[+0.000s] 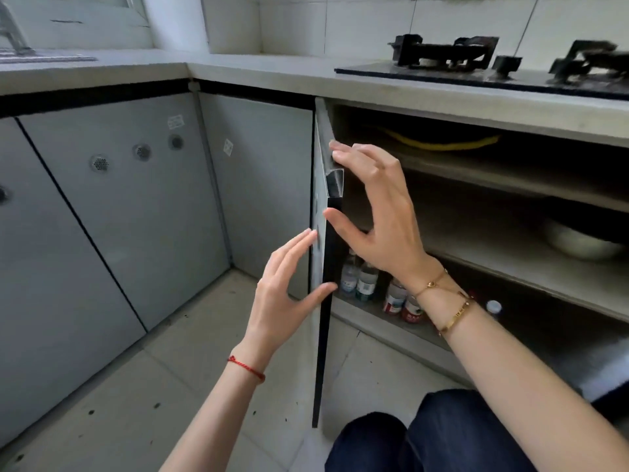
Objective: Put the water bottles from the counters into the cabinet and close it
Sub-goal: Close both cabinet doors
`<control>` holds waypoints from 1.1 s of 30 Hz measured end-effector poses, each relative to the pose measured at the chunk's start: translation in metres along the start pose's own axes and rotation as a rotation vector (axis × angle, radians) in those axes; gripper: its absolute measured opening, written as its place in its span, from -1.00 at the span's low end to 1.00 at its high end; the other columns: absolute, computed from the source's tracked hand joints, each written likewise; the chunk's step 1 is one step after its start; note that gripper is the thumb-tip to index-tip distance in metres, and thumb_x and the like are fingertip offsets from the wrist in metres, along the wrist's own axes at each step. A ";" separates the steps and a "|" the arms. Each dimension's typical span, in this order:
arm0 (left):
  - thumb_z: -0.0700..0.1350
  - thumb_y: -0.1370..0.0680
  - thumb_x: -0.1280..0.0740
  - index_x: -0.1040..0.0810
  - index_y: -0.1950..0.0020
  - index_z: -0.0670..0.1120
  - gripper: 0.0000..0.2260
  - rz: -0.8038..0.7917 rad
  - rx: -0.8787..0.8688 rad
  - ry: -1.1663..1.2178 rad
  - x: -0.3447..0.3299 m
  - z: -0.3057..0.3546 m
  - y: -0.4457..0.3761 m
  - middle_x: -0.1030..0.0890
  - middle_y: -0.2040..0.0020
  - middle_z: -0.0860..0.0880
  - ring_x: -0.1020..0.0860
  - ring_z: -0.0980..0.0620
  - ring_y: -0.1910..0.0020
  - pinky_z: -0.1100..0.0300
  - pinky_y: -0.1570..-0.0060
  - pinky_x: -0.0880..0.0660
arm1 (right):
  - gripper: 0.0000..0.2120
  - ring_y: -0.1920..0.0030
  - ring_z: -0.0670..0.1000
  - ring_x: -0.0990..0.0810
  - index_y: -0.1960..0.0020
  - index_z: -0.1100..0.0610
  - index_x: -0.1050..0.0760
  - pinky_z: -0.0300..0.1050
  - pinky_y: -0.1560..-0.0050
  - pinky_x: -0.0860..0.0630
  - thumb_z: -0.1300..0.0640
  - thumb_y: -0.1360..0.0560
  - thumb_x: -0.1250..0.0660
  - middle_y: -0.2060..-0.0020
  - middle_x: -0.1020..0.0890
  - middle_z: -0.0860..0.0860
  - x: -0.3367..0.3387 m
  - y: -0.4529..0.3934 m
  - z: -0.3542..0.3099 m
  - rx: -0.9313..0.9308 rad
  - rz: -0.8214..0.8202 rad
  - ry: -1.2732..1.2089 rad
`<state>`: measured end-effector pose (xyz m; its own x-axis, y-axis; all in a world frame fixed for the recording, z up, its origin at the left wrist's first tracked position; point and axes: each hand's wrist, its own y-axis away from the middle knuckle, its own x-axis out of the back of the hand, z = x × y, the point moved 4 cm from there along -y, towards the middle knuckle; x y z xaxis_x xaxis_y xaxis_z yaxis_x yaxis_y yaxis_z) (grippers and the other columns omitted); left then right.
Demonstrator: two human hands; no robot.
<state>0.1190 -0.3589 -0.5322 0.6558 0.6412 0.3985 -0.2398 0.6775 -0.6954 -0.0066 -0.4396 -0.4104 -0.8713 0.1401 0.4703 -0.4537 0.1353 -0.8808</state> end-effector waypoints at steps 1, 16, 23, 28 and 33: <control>0.04 -0.46 -0.46 -0.32 -0.50 -0.05 -0.35 -0.021 -0.014 0.001 -0.009 0.005 -0.003 -0.37 -0.49 0.04 -0.32 0.09 -0.48 0.03 -0.44 -0.36 | -0.48 -0.39 0.13 -0.37 -0.36 0.29 -0.39 0.00 -0.41 -0.33 -0.02 -0.54 -0.34 -0.36 -0.47 0.12 0.007 0.004 0.005 -0.011 -0.002 0.022; 0.07 -0.44 -0.50 -0.28 -0.50 0.02 -0.30 0.002 0.016 0.103 -0.176 0.053 -0.055 -0.31 -0.45 0.02 -0.33 0.03 -0.41 0.16 -0.38 -0.37 | -0.58 -0.40 0.12 -0.34 -0.39 0.31 -0.37 -0.03 -0.47 -0.20 0.22 -0.56 -0.27 -0.40 -0.40 0.17 0.107 0.064 0.110 -0.186 0.129 0.435; -0.01 -0.52 -0.39 -0.16 -0.56 0.02 -0.33 -0.130 -0.072 -0.049 -0.239 0.046 -0.090 -0.14 -0.57 -0.05 -0.22 -0.03 -0.52 -0.01 -0.41 -0.36 | -0.59 -0.50 0.15 -0.20 -0.42 0.14 -0.38 0.20 -0.49 -0.15 0.11 -0.59 -0.25 -0.47 -0.33 0.10 0.131 0.067 0.186 -0.274 0.112 0.746; -0.01 -0.55 -0.32 -0.10 -0.58 0.06 -0.35 -0.167 -0.088 -0.121 -0.266 0.036 -0.109 -0.06 -0.60 -0.03 -0.17 -0.04 -0.54 0.08 -0.47 -0.28 | -0.59 -0.52 0.16 -0.16 -0.43 0.09 -0.38 0.31 -0.50 -0.05 0.07 -0.60 -0.24 -0.48 -0.32 0.07 0.133 0.062 0.226 -0.296 0.091 0.868; -0.02 -0.55 -0.31 -0.07 -0.59 0.06 -0.33 -0.177 -0.085 -0.153 -0.282 0.029 -0.118 -0.03 -0.61 -0.03 -0.17 -0.06 -0.54 0.02 -0.46 -0.30 | -0.58 -0.52 0.17 -0.18 -0.44 0.09 -0.37 0.32 -0.51 -0.05 0.08 -0.60 -0.26 -0.47 -0.35 0.09 0.128 0.063 0.240 -0.264 0.118 0.949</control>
<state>-0.0583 -0.6091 -0.5450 0.5643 0.5665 0.6005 -0.0650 0.7556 -0.6518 -0.1921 -0.6487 -0.4191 -0.3448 0.8786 0.3304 -0.2172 0.2678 -0.9387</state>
